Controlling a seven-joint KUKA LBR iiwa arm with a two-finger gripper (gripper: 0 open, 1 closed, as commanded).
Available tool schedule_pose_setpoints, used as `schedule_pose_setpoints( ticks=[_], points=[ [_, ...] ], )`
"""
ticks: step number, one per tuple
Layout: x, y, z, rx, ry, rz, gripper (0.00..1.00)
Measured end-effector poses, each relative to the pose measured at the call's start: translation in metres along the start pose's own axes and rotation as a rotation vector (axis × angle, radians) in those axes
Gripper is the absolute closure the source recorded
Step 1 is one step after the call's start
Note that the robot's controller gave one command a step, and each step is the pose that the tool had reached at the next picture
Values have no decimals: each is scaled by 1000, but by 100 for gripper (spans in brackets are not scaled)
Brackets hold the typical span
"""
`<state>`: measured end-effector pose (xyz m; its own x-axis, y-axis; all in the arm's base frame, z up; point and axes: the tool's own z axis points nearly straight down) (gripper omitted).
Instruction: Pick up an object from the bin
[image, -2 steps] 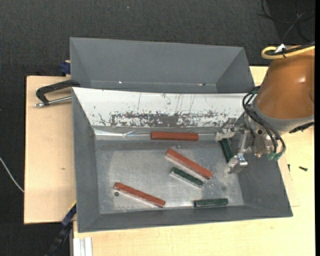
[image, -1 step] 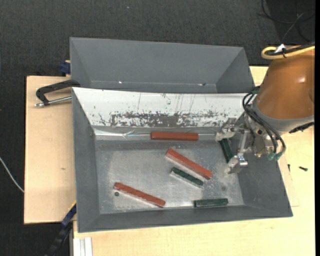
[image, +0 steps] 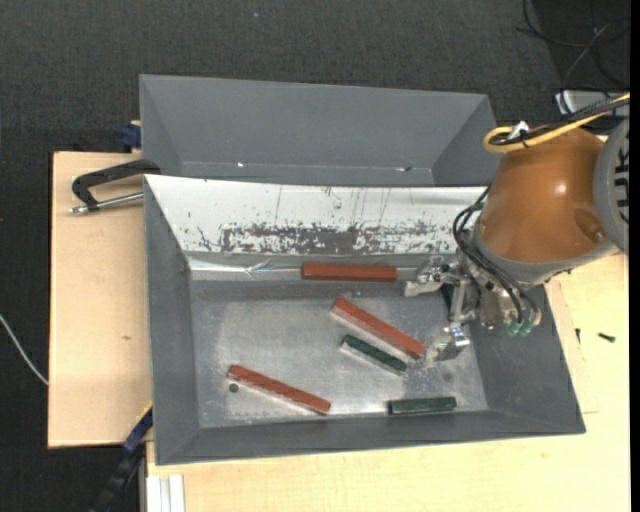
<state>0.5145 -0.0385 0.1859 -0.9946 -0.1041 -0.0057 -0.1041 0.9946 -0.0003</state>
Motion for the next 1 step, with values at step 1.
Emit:
schedule_pose_setpoints(
  ticks=[1],
  points=[
    [-1,19,95,3,1,65,100]
  ],
)
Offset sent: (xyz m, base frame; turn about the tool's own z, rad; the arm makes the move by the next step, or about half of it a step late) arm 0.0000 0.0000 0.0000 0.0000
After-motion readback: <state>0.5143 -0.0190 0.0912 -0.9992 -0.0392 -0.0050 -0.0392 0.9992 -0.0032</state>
